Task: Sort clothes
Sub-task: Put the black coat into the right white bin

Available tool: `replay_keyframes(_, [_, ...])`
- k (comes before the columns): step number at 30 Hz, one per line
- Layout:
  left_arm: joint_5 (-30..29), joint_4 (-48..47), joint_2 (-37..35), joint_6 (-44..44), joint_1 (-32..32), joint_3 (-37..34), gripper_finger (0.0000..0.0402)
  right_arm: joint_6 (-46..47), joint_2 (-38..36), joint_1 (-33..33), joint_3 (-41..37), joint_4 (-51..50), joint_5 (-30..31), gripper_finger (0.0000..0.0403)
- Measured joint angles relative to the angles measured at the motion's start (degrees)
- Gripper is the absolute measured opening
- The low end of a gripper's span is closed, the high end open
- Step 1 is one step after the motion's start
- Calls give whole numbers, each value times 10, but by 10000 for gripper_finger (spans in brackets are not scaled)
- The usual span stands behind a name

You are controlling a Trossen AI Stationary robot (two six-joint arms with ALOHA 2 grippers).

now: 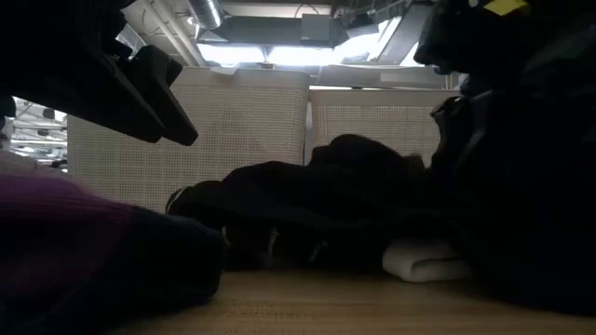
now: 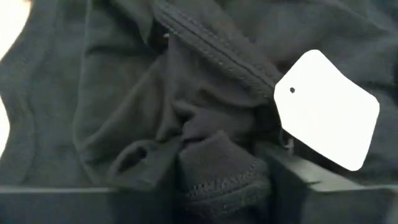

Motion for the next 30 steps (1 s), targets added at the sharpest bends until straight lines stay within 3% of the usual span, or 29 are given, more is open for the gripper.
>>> replay_keyframes(4, [0,0,0,-2,0,0,180,-24,-5,1,19,-27,3,55])
replay_keyframes(6, [0,1,0,-2,0,0,180,-29,-8,2,33,-58,15,26])
replay_keyframes(13, [0,2,0,-2,0,0,180,-27,-17,1,100,-161,66,62])
replay_keyframes(18, [0,2,0,-2,0,0,180,-34,-26,2,178,-270,116,29])
replay_keyframes(30, [0,1,0,-6,0,0,180,-34,-28,1,390,-499,311,44])
